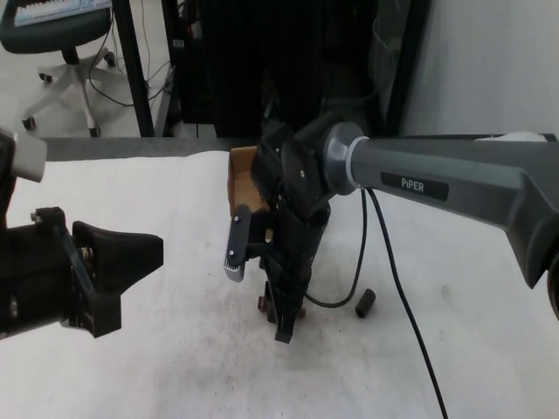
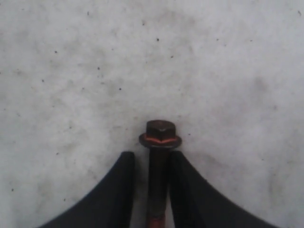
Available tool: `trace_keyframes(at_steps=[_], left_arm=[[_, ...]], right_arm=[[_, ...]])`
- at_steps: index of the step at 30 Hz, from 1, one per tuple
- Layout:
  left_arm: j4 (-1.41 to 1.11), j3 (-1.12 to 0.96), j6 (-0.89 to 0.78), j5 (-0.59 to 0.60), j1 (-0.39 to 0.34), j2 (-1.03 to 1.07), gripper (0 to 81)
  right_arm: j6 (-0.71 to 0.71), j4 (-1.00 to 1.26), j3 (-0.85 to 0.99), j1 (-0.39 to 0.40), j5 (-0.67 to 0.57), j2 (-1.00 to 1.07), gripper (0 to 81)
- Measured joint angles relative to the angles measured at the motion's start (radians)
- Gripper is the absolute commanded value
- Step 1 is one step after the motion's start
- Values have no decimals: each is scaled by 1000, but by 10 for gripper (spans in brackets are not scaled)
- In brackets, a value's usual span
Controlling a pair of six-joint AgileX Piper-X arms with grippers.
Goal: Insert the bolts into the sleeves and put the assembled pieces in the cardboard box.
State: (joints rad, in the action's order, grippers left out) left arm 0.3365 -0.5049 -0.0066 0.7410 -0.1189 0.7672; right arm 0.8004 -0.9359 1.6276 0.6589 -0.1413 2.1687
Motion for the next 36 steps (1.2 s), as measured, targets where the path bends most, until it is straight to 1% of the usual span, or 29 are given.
trace_keyframes(at_steps=[18,19,20,23,24,36], left_arm=[[0,0,0,0,0,0,3],[0,0,0,0,0,0,3],[0,0,0,0,0,0,3],[0,0,0,0,0,0,3],[0,0,0,0,0,0,3],[0,0,-2,0,0,0,3]], right_arm=[[0,32,-4,6,5,-1,258],[0,36,-4,9,7,-1,247],[0,39,-4,9,7,-1,217],[0,51,-4,14,7,-1,53],[0,52,-4,15,7,-1,13],[-17,67,-12,14,7,-16,8]])
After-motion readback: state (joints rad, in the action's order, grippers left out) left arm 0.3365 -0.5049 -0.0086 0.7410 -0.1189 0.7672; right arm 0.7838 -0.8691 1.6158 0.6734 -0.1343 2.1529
